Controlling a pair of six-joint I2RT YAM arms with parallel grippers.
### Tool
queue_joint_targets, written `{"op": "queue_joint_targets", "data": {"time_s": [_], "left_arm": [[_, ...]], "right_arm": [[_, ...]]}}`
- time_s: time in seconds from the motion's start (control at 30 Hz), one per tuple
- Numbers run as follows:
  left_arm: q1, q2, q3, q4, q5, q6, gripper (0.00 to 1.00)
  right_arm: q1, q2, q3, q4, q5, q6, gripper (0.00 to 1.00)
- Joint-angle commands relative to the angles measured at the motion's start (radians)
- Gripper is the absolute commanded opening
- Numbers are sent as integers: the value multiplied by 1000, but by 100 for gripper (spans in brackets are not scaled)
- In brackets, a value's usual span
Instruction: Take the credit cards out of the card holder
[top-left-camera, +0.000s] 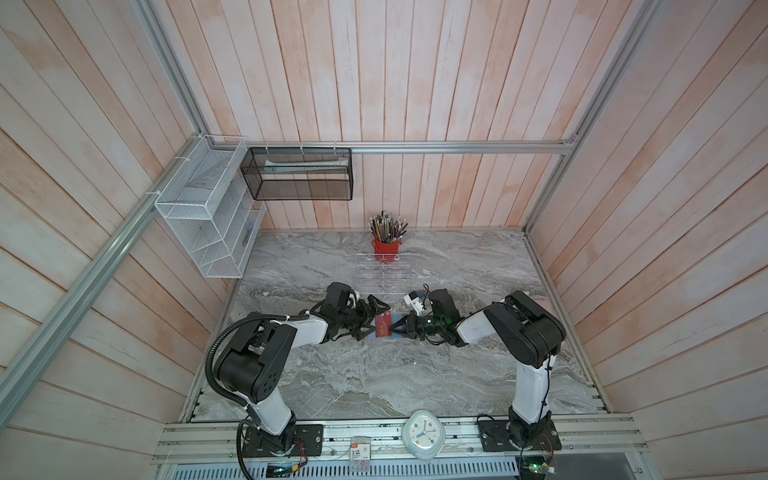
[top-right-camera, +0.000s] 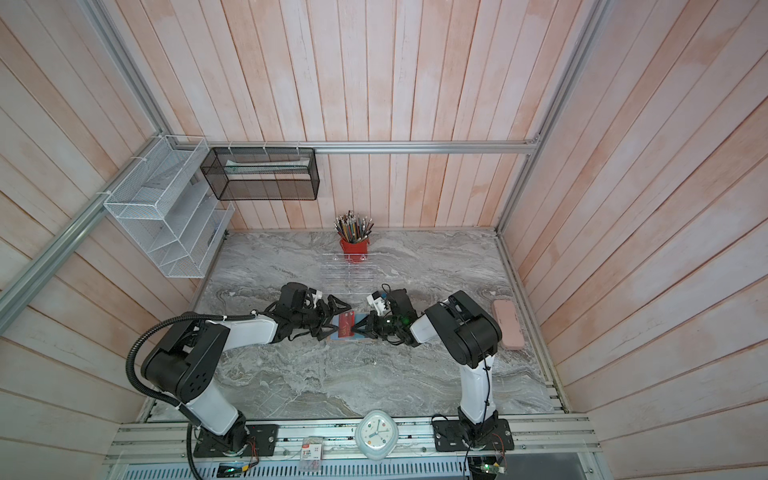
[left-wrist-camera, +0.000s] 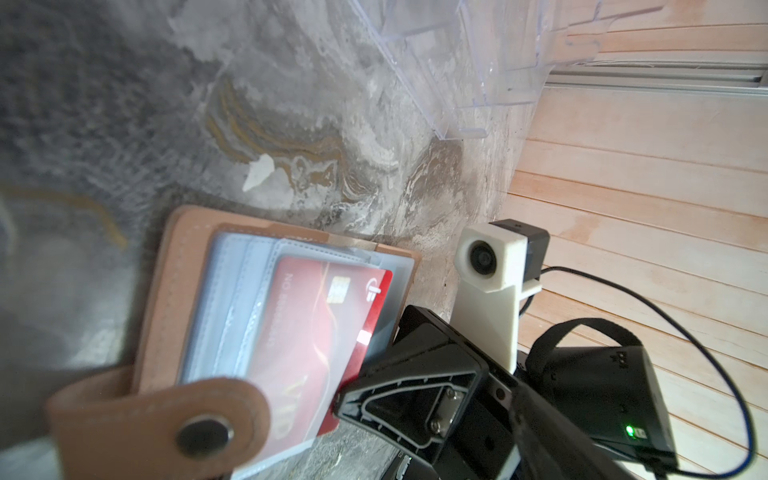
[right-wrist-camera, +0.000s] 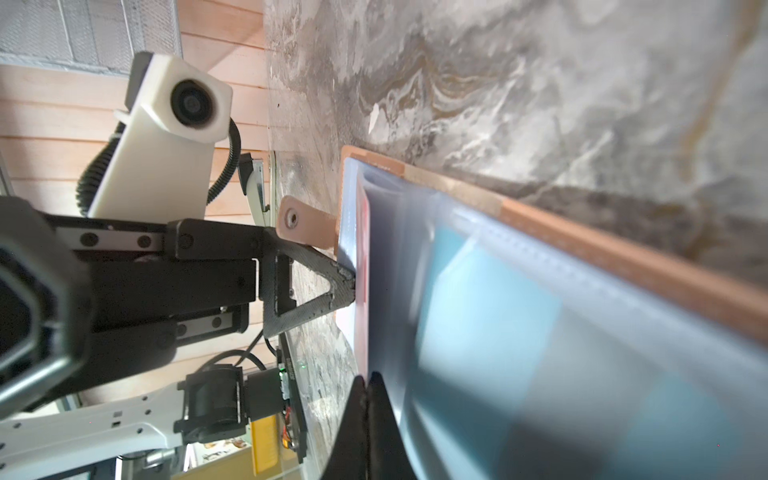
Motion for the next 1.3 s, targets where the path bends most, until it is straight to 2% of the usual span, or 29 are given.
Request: {"op": "queue_joint_targets", "data": {"time_s": [0.0,1.27], "left_arm": [[20,56,-49,-116,-103,18,100],[34,39,-14,-151,-106,25,100]], "right_arm": [[4,12,13,2,3,-7,2],[-69,-87,-89,-19,-15,-51,0]]}}
